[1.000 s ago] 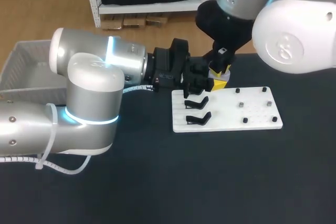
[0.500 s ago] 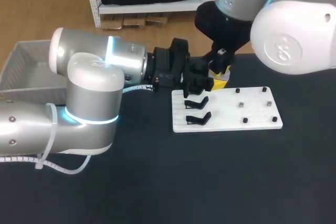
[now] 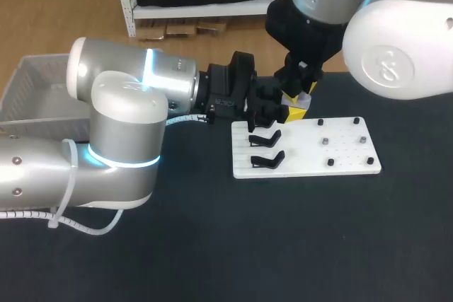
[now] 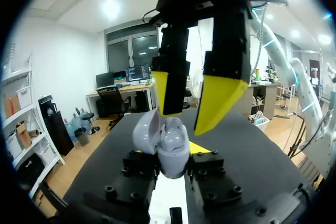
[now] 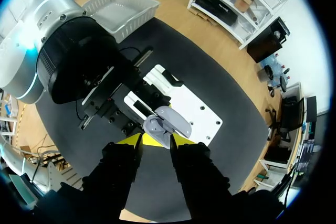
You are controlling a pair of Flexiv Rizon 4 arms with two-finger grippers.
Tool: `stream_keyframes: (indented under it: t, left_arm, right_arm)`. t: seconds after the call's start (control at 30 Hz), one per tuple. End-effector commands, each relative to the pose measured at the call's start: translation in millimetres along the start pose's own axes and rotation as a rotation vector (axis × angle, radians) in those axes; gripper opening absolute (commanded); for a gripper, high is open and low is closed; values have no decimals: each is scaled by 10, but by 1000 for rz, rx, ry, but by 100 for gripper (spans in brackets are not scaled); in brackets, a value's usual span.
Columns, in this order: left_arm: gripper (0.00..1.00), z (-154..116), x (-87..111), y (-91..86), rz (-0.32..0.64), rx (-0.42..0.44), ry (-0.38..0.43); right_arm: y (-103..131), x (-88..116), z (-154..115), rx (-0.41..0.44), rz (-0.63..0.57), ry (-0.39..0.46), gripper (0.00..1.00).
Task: Pick up each earbud case from the left stands, insert the matching earbuds, close the lid, and place the case in the box.
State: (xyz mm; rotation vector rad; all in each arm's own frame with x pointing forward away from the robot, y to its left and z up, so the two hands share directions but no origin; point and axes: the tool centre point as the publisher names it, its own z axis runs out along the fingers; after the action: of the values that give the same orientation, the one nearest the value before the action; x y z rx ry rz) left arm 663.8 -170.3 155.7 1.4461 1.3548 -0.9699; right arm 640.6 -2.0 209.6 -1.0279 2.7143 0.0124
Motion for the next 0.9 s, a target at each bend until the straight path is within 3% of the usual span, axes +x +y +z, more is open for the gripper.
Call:
stream_keyframes:
  t: [0.03,0.23,0.53,0.9]
  left_arm:
    - [0,3,16,-17,4,-8,-9]
    - [0,3,16,-17,4,-8,-9]
    - [0,3,16,-17,4,-8,-9]
    - [0,3,16,-17,4,-8,-9]
  right_arm:
    - [-2,71,-181,-8,5,-25,33]
    - [-73,-134,-358,-20,59,-112,35]
    - [-399,-539,-48,-26,176,-145,36]
    - [-420,-393,173,-27,196,-95,36]
